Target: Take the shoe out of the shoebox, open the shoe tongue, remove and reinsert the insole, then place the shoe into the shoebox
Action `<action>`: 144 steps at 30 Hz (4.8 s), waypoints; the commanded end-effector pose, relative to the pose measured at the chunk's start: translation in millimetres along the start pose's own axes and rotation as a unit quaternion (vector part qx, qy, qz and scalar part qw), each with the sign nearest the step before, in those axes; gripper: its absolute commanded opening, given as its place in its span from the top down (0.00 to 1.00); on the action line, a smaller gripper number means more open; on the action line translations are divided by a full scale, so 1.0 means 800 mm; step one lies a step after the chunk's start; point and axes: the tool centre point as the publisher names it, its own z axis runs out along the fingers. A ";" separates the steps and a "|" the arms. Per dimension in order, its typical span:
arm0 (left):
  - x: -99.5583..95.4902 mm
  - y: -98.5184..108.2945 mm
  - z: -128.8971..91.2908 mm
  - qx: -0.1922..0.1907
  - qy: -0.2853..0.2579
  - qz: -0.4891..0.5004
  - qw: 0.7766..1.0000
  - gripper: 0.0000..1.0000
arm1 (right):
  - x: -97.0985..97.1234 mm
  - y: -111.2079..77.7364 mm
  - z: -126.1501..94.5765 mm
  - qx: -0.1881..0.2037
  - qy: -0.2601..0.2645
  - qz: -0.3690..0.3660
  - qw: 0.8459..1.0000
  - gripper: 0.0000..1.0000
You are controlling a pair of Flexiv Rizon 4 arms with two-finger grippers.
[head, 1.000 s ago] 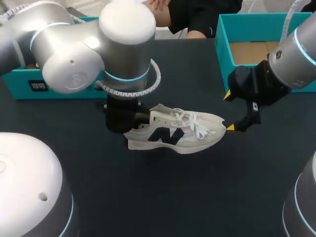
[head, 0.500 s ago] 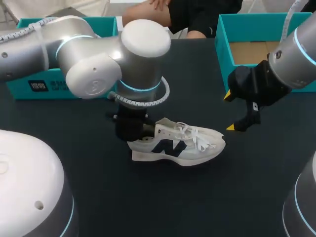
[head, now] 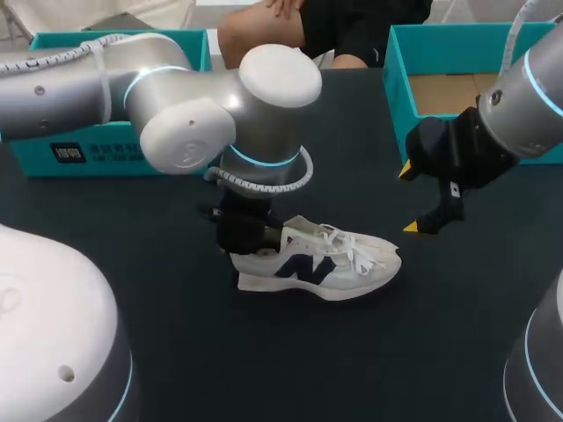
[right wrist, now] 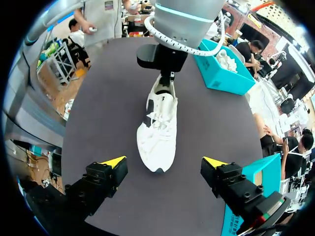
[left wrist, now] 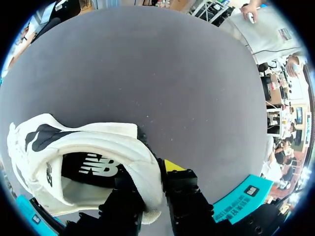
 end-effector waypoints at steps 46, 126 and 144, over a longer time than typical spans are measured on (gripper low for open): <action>0.083 -0.018 -0.099 0.276 -0.332 -0.392 0.812 0.00 | 0.001 0.000 0.001 0.001 -0.001 0.000 1.000 0.00; -0.023 -0.012 0.021 0.426 -0.436 -0.543 0.578 0.00 | 0.001 0.000 0.001 0.001 -0.001 0.000 1.000 0.00; -0.061 -0.013 0.038 0.437 -0.437 -0.538 0.574 0.00 | 0.001 0.000 0.001 0.001 -0.001 0.000 1.000 0.00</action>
